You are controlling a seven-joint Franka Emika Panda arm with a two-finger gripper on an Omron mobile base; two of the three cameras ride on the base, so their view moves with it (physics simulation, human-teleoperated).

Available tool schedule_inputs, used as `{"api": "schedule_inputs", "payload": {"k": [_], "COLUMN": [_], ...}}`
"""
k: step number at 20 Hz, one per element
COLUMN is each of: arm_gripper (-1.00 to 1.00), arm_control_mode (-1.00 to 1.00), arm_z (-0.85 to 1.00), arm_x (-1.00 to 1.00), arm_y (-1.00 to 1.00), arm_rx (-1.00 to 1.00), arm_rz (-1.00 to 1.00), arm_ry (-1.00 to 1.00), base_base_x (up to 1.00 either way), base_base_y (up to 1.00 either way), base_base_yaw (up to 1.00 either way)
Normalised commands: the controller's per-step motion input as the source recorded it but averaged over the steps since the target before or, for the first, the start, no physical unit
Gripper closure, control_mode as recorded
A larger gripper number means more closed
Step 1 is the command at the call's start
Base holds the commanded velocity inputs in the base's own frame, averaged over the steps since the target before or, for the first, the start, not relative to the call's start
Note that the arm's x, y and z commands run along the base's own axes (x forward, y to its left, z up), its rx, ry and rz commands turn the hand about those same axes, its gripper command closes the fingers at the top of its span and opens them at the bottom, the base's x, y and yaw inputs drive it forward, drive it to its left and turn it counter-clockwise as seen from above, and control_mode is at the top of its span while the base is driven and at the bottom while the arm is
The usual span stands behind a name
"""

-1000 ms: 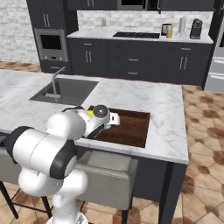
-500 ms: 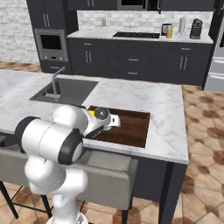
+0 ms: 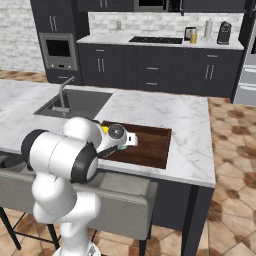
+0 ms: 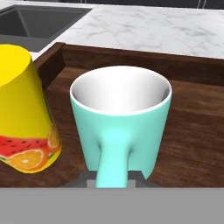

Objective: There is a tray on the dining counter. Grab the cup, mug, and pitcher and place them on the tray. The pitcher may be placed next to the tray if it cannot fit the tray.

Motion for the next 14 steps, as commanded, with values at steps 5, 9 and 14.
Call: {"api": "schedule_inputs", "payload": {"k": [5,9,14], "arm_gripper": [1.0,1.0,1.0], "arm_control_mode": [-1.0,-1.0,-1.0], "arm_z": [-0.06,0.0,0.0], "arm_x": [0.01,0.0,0.0], "arm_y": [0.0,0.0,0.0], "arm_rx": [0.0,0.0,0.0], "arm_rz": [0.0,0.0,0.0], "arm_ry": [0.0,0.0,0.0], "base_base_x": [0.0,0.0,0.0], "base_base_y": [0.0,0.0,0.0], "base_base_yaw": [0.0,0.0,0.0]}}
